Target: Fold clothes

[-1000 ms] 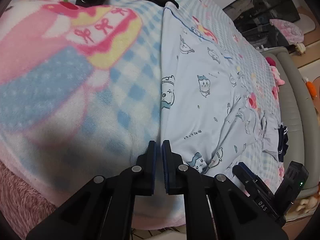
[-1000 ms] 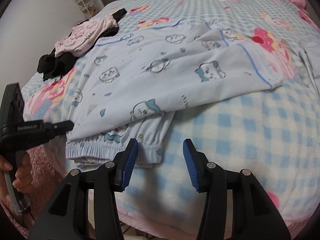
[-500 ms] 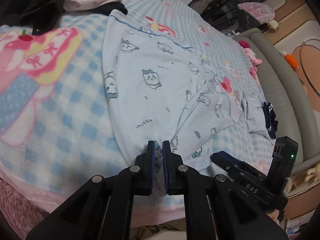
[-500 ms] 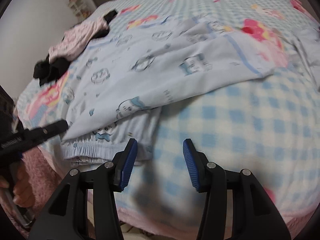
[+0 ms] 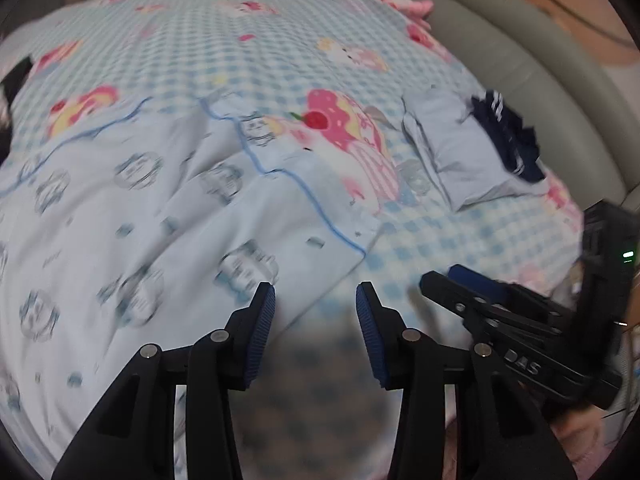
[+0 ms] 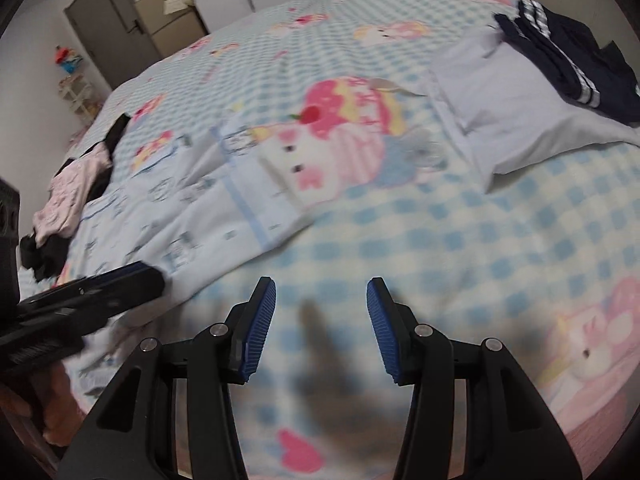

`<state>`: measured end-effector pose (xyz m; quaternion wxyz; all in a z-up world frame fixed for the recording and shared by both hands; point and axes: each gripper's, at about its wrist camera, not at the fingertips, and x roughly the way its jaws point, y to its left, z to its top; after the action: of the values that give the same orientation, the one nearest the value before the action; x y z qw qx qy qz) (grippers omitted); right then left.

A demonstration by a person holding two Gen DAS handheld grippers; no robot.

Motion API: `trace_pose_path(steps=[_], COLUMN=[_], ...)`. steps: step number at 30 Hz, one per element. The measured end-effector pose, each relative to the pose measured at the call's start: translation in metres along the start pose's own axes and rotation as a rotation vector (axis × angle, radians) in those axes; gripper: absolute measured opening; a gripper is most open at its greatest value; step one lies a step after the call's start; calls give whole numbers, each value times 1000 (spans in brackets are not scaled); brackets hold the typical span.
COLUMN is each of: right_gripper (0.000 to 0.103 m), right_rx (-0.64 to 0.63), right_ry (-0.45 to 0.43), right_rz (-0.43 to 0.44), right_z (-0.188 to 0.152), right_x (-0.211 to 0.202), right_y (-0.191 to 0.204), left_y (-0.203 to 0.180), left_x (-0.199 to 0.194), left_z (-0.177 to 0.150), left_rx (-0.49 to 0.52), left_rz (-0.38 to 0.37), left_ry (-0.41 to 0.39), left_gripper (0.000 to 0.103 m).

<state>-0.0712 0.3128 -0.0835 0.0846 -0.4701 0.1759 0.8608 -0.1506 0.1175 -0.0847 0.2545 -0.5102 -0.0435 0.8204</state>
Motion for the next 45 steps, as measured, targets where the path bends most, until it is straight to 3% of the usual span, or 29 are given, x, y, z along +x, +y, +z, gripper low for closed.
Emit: trace_pose_path(steps=[5, 8, 10, 11, 14, 17, 22, 30, 32, 39, 45], right_gripper=[49, 49, 49, 49, 49, 49, 50, 50, 50, 50, 50], right_rx=[55, 87, 106, 112, 105, 64, -39, -185, -216, -312, -353], right_ry=[13, 17, 23, 27, 32, 31, 36, 65, 70, 68, 83], right_rz=[-33, -18, -7, -2, 7, 20, 56, 190, 188, 150, 258], right_z=[6, 2, 0, -2, -2, 4, 19, 56, 68, 123, 150], right_x=[6, 8, 10, 11, 13, 14, 21, 57, 72, 125, 151], right_y=[-31, -41, -45, -47, -44, -31, 6, 101, 123, 178, 218], left_y=[-31, -45, -51, -51, -31, 3, 103, 250, 284, 316, 344], left_x=[35, 63, 76, 79, 63, 15, -73, -104, -111, -103, -96], left_z=[19, 23, 23, 23, 29, 32, 32, 10, 5, 0, -4], left_rx=[53, 107, 151, 162, 57, -67, -276, -468, -513, -539, -562], left_rz=[25, 79, 118, 139, 90, 56, 70, 172, 194, 126, 68], left_ry=[40, 98, 121, 125, 88, -20, -184, -207, -213, -221, -227], left_gripper=[44, 45, 31, 8, 5, 4, 4, 4, 4, 4, 5])
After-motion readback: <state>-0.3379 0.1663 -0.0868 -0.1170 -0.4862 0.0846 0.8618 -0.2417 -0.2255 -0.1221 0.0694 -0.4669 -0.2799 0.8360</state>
